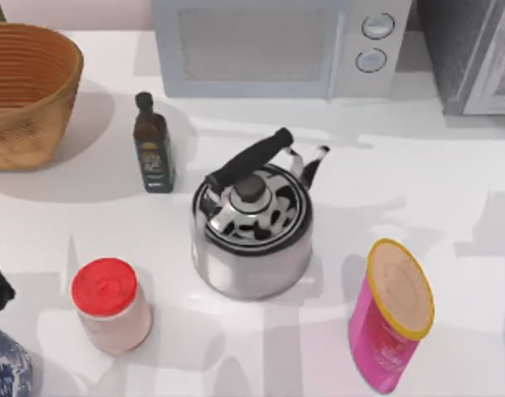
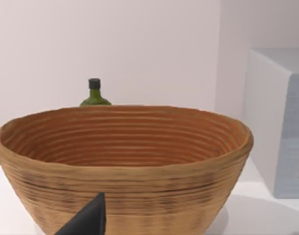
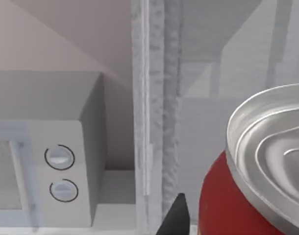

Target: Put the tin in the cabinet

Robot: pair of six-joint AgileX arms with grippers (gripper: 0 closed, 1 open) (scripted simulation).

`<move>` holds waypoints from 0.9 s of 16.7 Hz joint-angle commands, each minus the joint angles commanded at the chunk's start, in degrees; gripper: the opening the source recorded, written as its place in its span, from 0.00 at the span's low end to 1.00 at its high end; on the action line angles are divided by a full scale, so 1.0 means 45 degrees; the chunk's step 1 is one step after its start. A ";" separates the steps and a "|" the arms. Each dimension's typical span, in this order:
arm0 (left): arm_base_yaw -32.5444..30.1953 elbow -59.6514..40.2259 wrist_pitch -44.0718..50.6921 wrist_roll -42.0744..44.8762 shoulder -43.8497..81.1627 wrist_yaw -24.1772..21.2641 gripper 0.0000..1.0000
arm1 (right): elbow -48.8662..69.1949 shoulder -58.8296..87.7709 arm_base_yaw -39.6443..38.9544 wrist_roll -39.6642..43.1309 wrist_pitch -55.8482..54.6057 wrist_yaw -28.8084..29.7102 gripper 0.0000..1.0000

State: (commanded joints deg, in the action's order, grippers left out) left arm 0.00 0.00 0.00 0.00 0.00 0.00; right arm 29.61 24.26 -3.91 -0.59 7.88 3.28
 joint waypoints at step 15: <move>0.0000 0.0000 0.0000 0.0000 0.0000 0.0000 1.00 | 1.3513 0.9782 -0.1115 -0.0038 0.3088 0.1615 0.00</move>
State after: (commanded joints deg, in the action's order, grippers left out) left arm 0.00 0.00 0.00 0.00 0.00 0.00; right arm 90.42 68.28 -8.93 -0.77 21.77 10.55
